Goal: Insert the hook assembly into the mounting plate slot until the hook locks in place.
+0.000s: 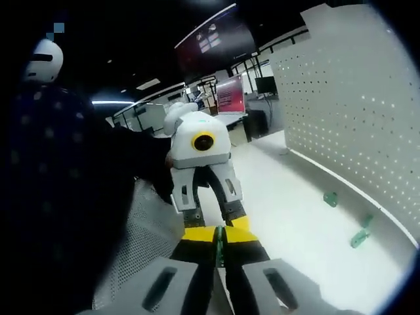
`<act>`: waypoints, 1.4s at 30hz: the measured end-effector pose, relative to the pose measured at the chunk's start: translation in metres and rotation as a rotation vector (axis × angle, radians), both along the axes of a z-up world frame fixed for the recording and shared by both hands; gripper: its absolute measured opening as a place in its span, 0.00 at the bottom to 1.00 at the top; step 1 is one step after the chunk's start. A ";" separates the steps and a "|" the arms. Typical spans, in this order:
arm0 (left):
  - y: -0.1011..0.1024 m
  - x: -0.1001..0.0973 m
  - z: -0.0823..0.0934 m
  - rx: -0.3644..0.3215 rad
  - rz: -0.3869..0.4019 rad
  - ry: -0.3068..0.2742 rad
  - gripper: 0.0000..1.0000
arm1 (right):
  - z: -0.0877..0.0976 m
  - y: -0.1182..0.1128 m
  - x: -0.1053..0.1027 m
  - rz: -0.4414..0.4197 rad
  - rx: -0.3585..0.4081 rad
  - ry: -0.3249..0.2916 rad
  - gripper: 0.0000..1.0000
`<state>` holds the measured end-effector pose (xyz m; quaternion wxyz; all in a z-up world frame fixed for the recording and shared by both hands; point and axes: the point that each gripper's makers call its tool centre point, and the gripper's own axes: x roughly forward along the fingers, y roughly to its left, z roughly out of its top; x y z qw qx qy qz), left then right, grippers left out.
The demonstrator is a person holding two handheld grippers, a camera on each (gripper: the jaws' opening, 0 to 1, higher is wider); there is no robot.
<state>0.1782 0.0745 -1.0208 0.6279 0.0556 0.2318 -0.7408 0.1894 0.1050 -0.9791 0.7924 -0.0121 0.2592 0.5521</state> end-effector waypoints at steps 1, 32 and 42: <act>0.000 0.000 -0.001 0.004 0.001 -0.003 0.22 | 0.000 0.000 0.000 0.001 0.000 0.000 0.00; 0.006 -0.001 -0.020 0.209 -0.074 -0.196 0.17 | -0.035 0.001 -0.008 0.104 -0.256 -0.010 0.02; 0.006 0.000 -0.021 0.238 -0.072 -0.197 0.17 | -0.044 0.000 -0.007 0.109 -0.297 -0.008 0.02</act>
